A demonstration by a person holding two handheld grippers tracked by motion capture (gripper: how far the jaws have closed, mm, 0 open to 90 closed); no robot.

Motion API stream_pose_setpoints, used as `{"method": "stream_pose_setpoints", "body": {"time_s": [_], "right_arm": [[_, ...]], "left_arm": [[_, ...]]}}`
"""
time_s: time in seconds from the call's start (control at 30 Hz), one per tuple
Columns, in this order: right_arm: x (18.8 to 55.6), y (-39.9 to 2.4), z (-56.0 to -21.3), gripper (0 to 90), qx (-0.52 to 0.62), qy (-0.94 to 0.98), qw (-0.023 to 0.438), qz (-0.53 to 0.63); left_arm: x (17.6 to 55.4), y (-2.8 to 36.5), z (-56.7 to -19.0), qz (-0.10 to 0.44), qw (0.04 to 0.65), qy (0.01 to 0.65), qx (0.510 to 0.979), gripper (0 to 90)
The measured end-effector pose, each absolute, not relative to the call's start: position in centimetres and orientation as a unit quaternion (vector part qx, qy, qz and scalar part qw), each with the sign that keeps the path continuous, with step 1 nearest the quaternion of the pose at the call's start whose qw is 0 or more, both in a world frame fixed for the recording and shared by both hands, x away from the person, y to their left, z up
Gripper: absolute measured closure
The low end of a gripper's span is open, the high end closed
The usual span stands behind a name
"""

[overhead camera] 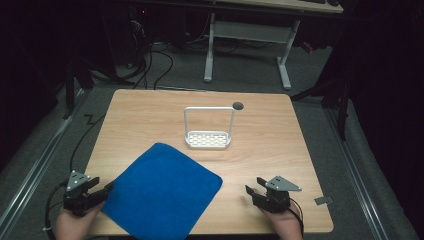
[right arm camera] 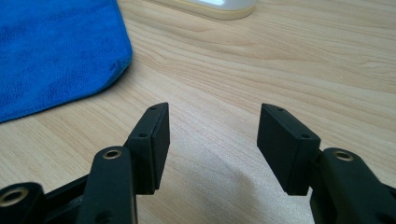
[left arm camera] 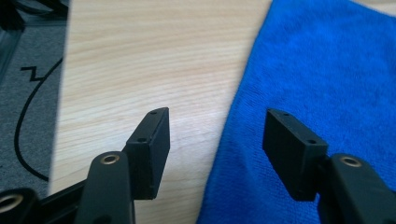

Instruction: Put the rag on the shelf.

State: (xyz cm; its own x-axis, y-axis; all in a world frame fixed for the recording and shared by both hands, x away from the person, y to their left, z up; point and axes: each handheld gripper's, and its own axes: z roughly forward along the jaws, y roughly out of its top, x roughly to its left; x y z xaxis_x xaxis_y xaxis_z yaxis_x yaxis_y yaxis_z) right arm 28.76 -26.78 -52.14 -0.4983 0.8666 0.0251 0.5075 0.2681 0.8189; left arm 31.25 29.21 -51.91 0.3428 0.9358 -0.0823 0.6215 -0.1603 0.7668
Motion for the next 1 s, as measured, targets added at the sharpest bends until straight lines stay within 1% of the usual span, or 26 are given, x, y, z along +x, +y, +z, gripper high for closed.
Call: {"method": "stream_pose_setpoints", "body": {"time_s": [0.37, 0.6, 0.77, 0.87, 1.0], "right_arm": [[28.4, -27.6, -52.2, 44.5, 0.459, 0.757, 0.216, 0.412], [28.6, -27.4, -52.4, 44.9, 0.458, 0.759, 0.207, 0.413], [28.6, -26.7, -52.5, 46.8, 0.449, 0.766, 0.2, 0.414], [28.6, -26.3, -52.6, 48.2, 0.439, 0.773, 0.197, 0.414], [28.6, -25.9, -52.6, 49.9, 0.433, 0.775, 0.193, 0.417]], "left_arm": [[31.5, 28.6, -52.0, 0.203, 0.381, 0.527, 0.732, 42.5], [31.5, 28.4, -52.1, 0.196, 0.381, 0.521, 0.738, 42.8], [31.5, 28.0, -52.3, 0.188, 0.382, 0.514, 0.745, 44.0], [31.6, 27.4, -52.3, 0.194, 0.37, 0.503, 0.757, 45.4], [31.6, 27.0, -52.3, 0.197, 0.37, 0.495, 0.761, 47.3]]}}
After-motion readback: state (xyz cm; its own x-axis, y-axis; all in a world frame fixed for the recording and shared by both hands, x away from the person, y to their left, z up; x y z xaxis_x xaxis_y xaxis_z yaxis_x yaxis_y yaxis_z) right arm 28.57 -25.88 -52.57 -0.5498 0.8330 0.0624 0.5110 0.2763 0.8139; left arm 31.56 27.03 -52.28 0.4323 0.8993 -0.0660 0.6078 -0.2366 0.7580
